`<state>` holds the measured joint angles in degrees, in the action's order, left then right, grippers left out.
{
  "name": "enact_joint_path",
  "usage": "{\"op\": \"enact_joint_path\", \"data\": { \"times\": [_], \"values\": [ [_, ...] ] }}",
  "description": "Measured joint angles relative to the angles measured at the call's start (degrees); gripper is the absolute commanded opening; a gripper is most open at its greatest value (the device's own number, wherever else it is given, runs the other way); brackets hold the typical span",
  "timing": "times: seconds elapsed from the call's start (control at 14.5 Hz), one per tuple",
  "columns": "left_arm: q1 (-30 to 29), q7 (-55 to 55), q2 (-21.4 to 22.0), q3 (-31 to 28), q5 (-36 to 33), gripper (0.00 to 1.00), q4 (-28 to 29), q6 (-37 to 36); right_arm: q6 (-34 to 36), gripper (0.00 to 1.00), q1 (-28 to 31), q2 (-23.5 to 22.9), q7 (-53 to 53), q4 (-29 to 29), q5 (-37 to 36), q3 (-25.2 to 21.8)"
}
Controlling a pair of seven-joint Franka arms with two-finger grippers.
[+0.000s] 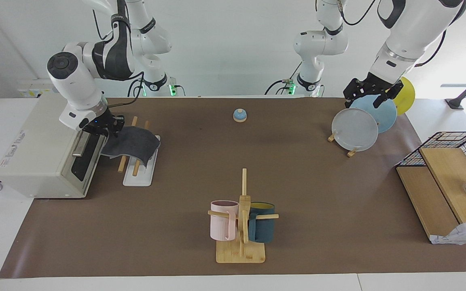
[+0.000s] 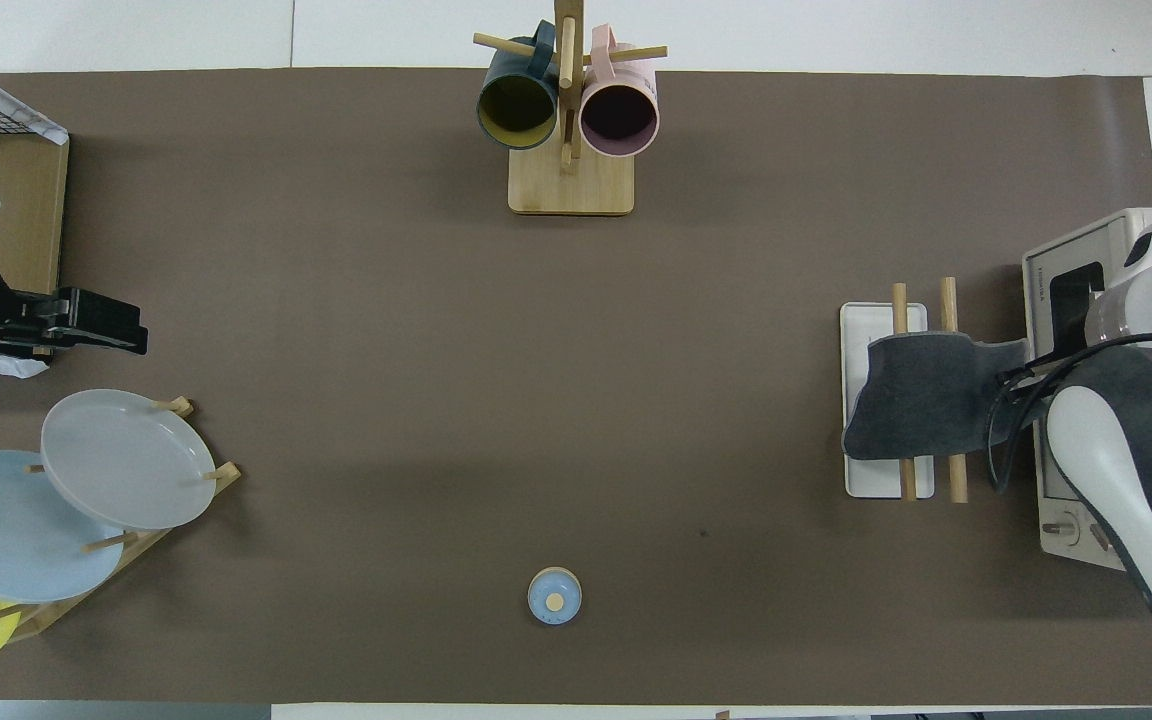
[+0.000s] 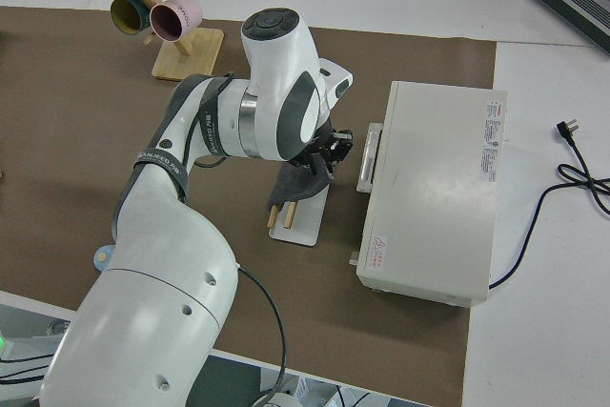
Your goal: Fold towel and hang on rack
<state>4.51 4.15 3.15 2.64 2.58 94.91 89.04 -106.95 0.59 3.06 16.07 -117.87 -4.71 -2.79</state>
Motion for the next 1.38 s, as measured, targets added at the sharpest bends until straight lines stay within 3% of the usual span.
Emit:
{"op": "enact_joint_path", "data": {
  "times": [0.41, 0.9, 1.24, 1.38],
  "values": [
    [0.48, -0.26, -0.91, -0.17, 0.00, 1.00, -0.61, 0.72, 2.00, 1.00, -0.24, 1.05, 0.01, 3.32, 0.00, 0.50],
    [0.47, -0.26, 0.10, -0.67, -0.08, 1.00, -1.56, -2.66, 13.91, 1.00, -0.27, 1.28, -5.43, 15.09, 0.02, 1.08],
    [0.30, -0.26, 0.05, -0.89, -0.24, 1.00, -1.56, -3.13, 14.38, 1.00, -0.24, -0.36, -7.46, 16.20, 0.15, 1.25],
    [0.23, -0.26, 0.07, -0.96, -0.27, 1.00, -1.62, -3.13, 15.36, 1.00, -0.25, -2.41, -7.67, 19.23, 0.21, 1.26]
  ]
}}
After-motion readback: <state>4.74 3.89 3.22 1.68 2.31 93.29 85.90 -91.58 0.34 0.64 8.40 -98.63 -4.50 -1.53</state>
